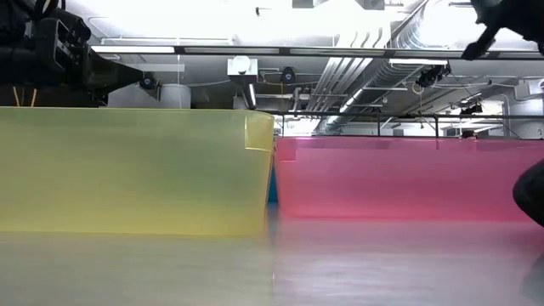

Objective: Sort spices by type
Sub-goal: Put the green spice bottle into the pink bin

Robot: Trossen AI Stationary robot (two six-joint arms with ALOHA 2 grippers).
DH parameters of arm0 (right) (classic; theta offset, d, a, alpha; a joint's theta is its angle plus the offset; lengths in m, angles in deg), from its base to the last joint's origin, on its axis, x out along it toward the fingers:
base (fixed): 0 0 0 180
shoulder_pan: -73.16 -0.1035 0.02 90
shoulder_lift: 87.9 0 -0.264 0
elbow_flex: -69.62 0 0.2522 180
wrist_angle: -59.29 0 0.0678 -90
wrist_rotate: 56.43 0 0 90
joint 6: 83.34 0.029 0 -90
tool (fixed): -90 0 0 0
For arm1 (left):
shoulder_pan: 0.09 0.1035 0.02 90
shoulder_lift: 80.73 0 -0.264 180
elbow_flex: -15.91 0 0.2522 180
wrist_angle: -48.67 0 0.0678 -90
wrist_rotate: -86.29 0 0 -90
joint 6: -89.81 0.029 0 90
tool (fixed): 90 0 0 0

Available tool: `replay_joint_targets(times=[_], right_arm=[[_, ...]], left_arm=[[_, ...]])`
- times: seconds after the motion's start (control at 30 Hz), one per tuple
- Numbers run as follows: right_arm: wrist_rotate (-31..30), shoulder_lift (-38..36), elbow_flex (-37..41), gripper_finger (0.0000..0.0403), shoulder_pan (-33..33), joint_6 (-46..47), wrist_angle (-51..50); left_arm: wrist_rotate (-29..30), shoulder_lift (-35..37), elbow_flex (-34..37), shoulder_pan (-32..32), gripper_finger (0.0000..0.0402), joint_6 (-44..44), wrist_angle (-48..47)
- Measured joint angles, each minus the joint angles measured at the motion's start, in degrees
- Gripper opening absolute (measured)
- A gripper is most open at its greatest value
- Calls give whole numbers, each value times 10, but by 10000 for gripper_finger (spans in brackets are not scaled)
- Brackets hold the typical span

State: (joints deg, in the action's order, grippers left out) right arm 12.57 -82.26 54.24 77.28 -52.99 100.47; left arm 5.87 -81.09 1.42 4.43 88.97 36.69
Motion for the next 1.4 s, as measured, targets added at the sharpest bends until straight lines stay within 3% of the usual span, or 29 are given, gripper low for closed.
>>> replay_joint_targets(times=[0.13,0.23,0.3,0.47,0.6,0.73,0.83,0.97,1.13,1.4], right_arm=[[-12,69,-72,1,0,33,-115],[-71,151,-163,1,9,39,-249],[-102,199,-242,1,34,37,-389],[-105,328,-447,24,134,51,-804],[-93,432,-559,84,222,28,-991],[-83,525,-613,167,297,39,-1081],[-74,589,-624,228,350,96,-1133],[-31,656,-624,278,415,166,-1161],[-4,711,-624,288,455,173,-1129],[-19,767,-624,287,500,208,-1117]], left_arm=[[0,0,0,0,0,0,0],[0,0,0,0,0,0,0],[0,0,0,0,0,0,0],[0,0,0,0,0,0,0],[0,0,0,0,0,0,0],[0,0,0,0,0,0,0],[0,0,0,0,0,0,0],[0,0,0,0,0,0,0],[0,0,0,0,0,0,0],[0,0,0,0,0,0,0]])
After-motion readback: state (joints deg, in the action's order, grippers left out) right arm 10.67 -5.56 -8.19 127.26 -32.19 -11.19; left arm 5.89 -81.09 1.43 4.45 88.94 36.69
